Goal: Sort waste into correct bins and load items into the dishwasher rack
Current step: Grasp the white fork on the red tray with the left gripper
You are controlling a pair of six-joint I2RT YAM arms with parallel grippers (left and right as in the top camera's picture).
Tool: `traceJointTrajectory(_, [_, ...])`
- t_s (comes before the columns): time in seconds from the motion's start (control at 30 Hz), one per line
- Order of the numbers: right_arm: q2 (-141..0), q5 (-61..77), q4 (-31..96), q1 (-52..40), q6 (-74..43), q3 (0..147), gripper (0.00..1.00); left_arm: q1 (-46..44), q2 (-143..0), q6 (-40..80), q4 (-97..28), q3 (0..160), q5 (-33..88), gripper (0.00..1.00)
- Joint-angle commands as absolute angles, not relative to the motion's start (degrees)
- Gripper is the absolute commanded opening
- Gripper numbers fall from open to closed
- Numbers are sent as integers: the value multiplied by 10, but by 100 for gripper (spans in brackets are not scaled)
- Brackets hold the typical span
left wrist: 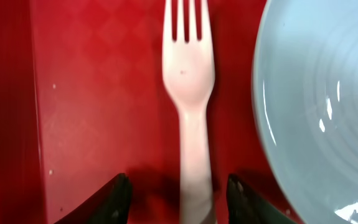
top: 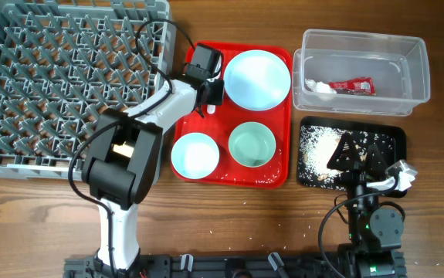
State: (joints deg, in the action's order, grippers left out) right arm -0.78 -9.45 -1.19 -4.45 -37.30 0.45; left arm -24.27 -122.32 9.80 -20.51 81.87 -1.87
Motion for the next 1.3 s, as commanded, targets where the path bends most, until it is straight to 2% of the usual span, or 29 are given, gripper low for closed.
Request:
traceJointTrajectory(0.0, [-3, -92, -14, -42, -377, 3, 100, -245, -1263, 107, -183, 816, -21, 48])
traceJointTrajectory(0.1, [-3, -92, -14, -42, -377, 3, 100, -246, -1292, 107, -154, 816, -20, 47])
traceJointTrajectory(0.13, [-3, -92, -14, -42, -377, 3, 100, -246, -1301, 107, -148, 816, -20, 43])
traceJointTrajectory(0.2, [-3, -92, -14, -42, -377, 3, 100, -246, -1304, 107, -152, 816, -20, 25])
traceJointTrajectory(0.33, [-3, -92, -14, -42, -377, 3, 100, -245, -1304, 108, -175, 816, -30, 15])
traceJointTrajectory(0.43, [-3, -92, -14, -42, -377, 3, 100, -245, -1301, 108, -218, 817, -34, 11])
traceJointTrajectory(0.53, [-3, -92, -14, -42, -377, 3, 100, -245, -1290, 108, -252, 817, -34, 15])
traceJointTrajectory(0.67, [-3, -92, -14, -42, -377, 3, 100, -242, -1245, 108, -289, 817, -33, 15])
traceJointTrajectory(1.07, [-3, -92, -14, -42, -377, 3, 100, -234, -1005, 107, -346, 817, -46, 16])
traceJointTrajectory(1.2, [-3, -92, -14, -42, -377, 3, 100, -237, -988, 108, -373, 816, -40, 37])
traceJointTrajectory(1.27, [-3, -92, -14, -42, -377, 3, 100, -243, -1028, 108, -395, 816, -37, 41])
